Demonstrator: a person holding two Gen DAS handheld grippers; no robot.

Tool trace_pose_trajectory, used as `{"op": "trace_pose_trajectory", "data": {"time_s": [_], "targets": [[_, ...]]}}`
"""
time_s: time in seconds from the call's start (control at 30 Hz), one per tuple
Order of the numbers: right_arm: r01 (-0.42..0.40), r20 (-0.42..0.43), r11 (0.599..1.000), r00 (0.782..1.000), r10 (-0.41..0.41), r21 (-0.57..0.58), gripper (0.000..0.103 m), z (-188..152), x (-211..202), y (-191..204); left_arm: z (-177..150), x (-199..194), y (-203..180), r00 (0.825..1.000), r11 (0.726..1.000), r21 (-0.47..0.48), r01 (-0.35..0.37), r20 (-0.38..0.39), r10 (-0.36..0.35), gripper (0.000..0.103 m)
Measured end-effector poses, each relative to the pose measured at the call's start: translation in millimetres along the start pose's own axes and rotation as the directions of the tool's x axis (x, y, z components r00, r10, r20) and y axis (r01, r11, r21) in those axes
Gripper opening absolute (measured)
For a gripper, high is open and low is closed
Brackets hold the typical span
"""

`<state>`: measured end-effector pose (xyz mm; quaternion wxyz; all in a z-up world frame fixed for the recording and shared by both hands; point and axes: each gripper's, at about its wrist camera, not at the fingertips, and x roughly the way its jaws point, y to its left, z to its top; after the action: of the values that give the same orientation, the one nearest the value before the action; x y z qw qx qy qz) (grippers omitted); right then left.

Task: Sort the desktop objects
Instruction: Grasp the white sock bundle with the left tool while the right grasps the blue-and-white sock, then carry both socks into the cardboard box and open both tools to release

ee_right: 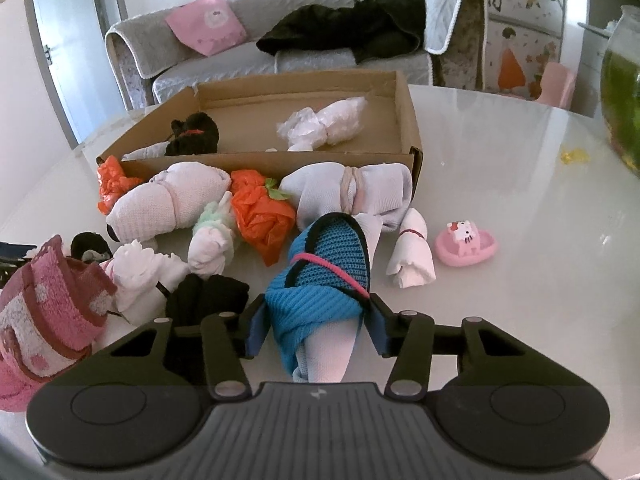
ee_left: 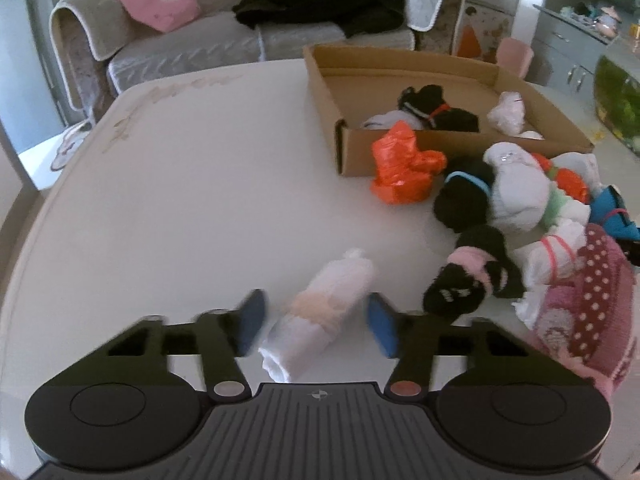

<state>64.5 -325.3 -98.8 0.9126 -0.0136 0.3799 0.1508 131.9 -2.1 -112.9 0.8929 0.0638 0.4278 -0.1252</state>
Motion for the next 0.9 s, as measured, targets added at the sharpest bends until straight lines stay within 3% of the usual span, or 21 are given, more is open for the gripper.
{"op": "trace_pose_trajectory", "data": {"time_s": [0.03,0.07,0.2,0.53,0.9], "targets": [[0.002,0.002,1.0,1.0,-0.002,-0.006,0.046,0,-1,1,1,0,0,1.0,1.0,-0.001,0.005,-0.002,-0.005,0.038],[0.001,0.002,1.0,1.0,-0.001,-0.009,0.045,-1,-1,1,2,-1,0,1.0,1.0,-0.007,0.014,-0.006,-0.014,0.035],[-0.003,0.011,1.0,1.0,0.003,-0.008,0.045,-2,-8,0,1,-4,5,0.998,0.998,-0.042,0.057,-0.01,-0.057,0.034],[-0.021,0.043,1.0,0.999,0.021,-0.001,0.045,8,-38,-11,7,-31,-2,1.0,0.999,-0.034,0.03,0.002,-0.03,0.034],[-0.025,0.088,1.0,0.996,0.026,-0.012,0.045,60,-51,-22,67,-61,-20,0.998,0.999,-0.014,0.036,0.06,-0.036,0.035]]}}
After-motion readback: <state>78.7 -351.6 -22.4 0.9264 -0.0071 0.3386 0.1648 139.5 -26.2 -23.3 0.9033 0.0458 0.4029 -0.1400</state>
